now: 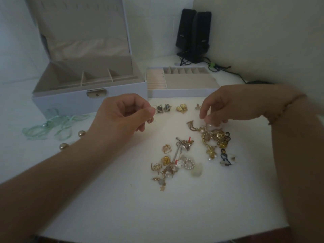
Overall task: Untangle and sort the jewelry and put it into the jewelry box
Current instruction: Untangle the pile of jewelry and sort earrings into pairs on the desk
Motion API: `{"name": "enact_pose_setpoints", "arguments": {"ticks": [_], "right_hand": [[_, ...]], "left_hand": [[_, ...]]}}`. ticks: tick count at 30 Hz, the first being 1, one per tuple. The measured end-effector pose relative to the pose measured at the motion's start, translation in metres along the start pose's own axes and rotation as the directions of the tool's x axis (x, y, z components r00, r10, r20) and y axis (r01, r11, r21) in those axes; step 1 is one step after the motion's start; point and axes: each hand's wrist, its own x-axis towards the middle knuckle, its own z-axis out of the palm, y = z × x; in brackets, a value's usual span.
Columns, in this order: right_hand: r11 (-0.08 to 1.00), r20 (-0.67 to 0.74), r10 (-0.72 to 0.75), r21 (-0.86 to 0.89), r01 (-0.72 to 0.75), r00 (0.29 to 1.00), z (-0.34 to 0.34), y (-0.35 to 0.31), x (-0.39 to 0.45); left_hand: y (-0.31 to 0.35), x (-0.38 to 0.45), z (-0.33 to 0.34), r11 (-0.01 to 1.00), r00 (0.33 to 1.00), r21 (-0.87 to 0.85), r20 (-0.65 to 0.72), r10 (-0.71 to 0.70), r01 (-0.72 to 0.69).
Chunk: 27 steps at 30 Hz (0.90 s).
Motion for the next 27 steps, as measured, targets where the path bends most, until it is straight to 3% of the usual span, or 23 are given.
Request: {"name": "enact_pose_setpoints", "arguments": {"ticks": [3,5,8,12,21,27], "right_hand": [[0.994,-0.114,-0.067,-0.089,0.057,0.991,-0.004,0.001,-0.002],[0.987,-0.129,-0.162,-0.034,0.159,0.978,-0.010,-0.002,-0.007],[0.959,0.034,-0.283,0.021,0.283,0.958,-0.015,-0.012,-0.015],[0.965,0.184,-0.241,-0.054,0.255,0.953,-0.003,-0.005,-0.015],[0.955,-0.122,-0.283,0.051,0.291,0.951,0.012,0.024,-0.021],[0.961,-0.149,-0.270,0.019,0.276,0.951,0.008,0.031,-0.023]], "left_hand": [[-0.002,-0.003,0.001,0.989,0.997,0.124,0.005,0.080,-0.080],[-0.003,-0.005,-0.001,0.953,0.987,0.258,0.038,0.154,-0.158],[-0.004,-0.005,-0.004,0.924,0.976,0.316,0.076,0.202,-0.216],[-0.005,-0.005,-0.003,0.912,0.969,0.328,0.082,0.232,-0.246],[-0.002,-0.007,0.002,0.878,0.950,0.364,0.136,0.281,-0.312],[-0.003,-0.006,0.003,0.868,0.947,0.380,0.150,0.284,-0.320]]}}
